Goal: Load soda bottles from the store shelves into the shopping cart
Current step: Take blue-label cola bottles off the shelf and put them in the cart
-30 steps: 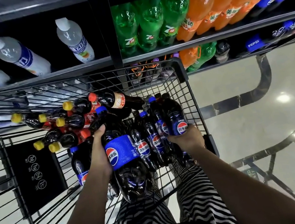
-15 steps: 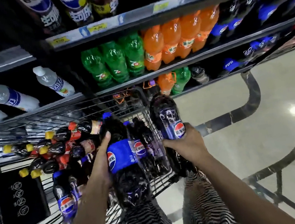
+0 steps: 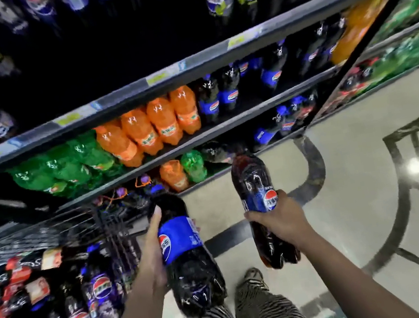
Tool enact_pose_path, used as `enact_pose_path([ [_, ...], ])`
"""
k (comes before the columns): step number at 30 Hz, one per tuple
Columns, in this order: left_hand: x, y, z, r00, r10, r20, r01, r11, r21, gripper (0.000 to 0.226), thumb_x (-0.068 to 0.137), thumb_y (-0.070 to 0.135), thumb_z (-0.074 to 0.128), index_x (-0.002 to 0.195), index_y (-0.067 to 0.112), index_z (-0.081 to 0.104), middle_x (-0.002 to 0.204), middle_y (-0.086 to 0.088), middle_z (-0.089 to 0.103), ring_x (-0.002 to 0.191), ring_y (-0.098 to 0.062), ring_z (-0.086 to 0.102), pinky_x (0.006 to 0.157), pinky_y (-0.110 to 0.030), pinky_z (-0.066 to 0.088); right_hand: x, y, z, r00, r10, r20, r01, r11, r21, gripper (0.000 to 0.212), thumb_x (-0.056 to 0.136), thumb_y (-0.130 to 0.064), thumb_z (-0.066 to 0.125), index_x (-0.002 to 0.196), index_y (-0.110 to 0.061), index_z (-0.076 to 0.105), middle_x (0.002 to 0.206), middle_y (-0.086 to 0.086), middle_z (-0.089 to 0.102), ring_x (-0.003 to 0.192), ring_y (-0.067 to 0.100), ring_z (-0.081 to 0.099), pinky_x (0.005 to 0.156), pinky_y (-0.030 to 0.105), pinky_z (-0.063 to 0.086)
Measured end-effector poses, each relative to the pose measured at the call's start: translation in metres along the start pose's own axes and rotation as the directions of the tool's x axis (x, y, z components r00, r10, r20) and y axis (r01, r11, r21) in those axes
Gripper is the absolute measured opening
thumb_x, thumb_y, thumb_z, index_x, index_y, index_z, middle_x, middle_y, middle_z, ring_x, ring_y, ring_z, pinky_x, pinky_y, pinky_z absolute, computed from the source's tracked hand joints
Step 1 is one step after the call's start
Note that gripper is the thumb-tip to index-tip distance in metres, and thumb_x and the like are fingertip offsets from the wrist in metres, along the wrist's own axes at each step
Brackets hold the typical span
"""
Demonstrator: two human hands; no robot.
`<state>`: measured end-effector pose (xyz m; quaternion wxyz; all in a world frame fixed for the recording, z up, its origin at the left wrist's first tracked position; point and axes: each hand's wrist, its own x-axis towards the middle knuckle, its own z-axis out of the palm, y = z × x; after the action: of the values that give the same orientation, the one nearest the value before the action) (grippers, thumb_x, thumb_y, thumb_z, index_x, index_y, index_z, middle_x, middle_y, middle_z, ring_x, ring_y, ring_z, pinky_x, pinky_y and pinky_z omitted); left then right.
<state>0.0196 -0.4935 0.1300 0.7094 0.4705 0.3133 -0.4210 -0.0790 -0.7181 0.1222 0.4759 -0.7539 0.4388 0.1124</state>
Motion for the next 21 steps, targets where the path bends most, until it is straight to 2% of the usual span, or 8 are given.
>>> enact_pose_path([
  [4, 0.039, -0.018, 0.052, 0.998, -0.054, 0.016, 0.053, 0.997, 0.053, 0.053, 0.077, 0.053, 0.058, 0.069, 0.004, 0.075, 0.069, -0.014, 0.07, 0.053, -0.023, 0.067, 0.05, -0.031, 0.058, 0.043, 0.024, -0.03, 0.996, 0.087, -0.03, -0.087, 0.996, -0.01, 0.061, 0.064, -0.041, 0.081, 0.106, -0.008, 0.052, 0.095, 0.004, 0.062, 0.083, 0.02, 0.056, 0.069, 0.025, 0.04],
  [6, 0.061, -0.024, 0.074, 0.994, -0.109, 0.012, 0.108, 0.992, 0.068, 0.052, 0.073, 0.05, 0.063, 0.085, 0.0, 0.071, 0.075, -0.016, 0.071, 0.057, -0.025, 0.068, 0.054, -0.032, 0.058, 0.066, 0.037, -0.041, 0.992, 0.126, -0.028, -0.127, 0.992, -0.008, 0.06, 0.063, -0.043, 0.08, 0.105, -0.009, 0.054, 0.095, 0.005, 0.064, 0.082, 0.021, 0.058, 0.068, 0.025, 0.04],
  [9, 0.093, -0.032, 0.105, 0.992, -0.127, -0.013, 0.127, 0.987, 0.094, 0.053, 0.077, 0.043, 0.064, 0.103, -0.003, 0.065, 0.079, -0.017, 0.071, 0.059, -0.025, 0.069, 0.055, -0.033, 0.059, 0.1, 0.054, -0.059, 0.988, 0.155, -0.017, -0.155, 0.988, -0.009, 0.053, 0.063, -0.046, 0.079, 0.101, -0.014, 0.06, 0.093, 0.005, 0.067, 0.08, 0.021, 0.061, 0.065, 0.025, 0.041],
  [11, 0.11, -0.035, 0.128, 0.99, -0.144, -0.006, 0.144, 0.986, 0.082, 0.056, 0.075, 0.042, 0.066, 0.112, 0.0, 0.063, 0.081, -0.016, 0.07, 0.062, -0.025, 0.068, 0.059, -0.033, 0.059, 0.12, 0.059, -0.074, 0.983, 0.183, -0.027, -0.184, 0.983, -0.015, 0.058, 0.062, -0.048, 0.079, 0.105, -0.014, 0.059, 0.095, 0.005, 0.067, 0.081, 0.021, 0.061, 0.065, 0.024, 0.042],
  [15, 0.135, -0.035, 0.178, 0.98, -0.199, 0.019, 0.196, 0.974, 0.113, 0.047, 0.083, 0.043, 0.064, 0.1, 0.0, 0.065, 0.078, -0.016, 0.067, 0.06, -0.025, 0.066, 0.058, -0.031, 0.058, 0.156, 0.057, -0.109, 0.979, 0.195, -0.058, -0.196, 0.98, -0.02, 0.058, 0.062, -0.047, 0.079, 0.105, -0.014, 0.058, 0.095, 0.002, 0.067, 0.076, 0.016, 0.06, 0.056, 0.022, 0.041],
  [18, 0.154, -0.036, 0.212, 0.982, -0.19, 0.008, 0.189, 0.977, 0.103, 0.059, 0.071, 0.045, 0.075, 0.109, 0.002, 0.063, 0.087, -0.016, 0.065, 0.069, -0.026, 0.064, 0.066, -0.033, 0.057, 0.182, 0.055, -0.14, 0.981, 0.189, -0.043, -0.191, 0.981, -0.046, 0.06, 0.064, -0.045, 0.079, 0.107, -0.011, 0.055, 0.094, 0.003, 0.064, 0.08, 0.02, 0.058, 0.064, 0.023, 0.04],
  [21, 0.175, -0.043, 0.242, 0.98, -0.195, 0.03, 0.192, 0.979, 0.074, 0.077, 0.052, 0.046, 0.088, 0.11, 0.003, 0.062, 0.089, -0.015, 0.066, 0.076, -0.027, 0.064, 0.075, -0.036, 0.056, 0.211, 0.061, -0.167, 0.986, 0.167, -0.012, -0.168, 0.984, -0.061, 0.068, 0.059, -0.05, 0.078, 0.109, -0.009, 0.056, 0.095, 0.004, 0.065, 0.081, 0.021, 0.059, 0.062, 0.024, 0.04],
])
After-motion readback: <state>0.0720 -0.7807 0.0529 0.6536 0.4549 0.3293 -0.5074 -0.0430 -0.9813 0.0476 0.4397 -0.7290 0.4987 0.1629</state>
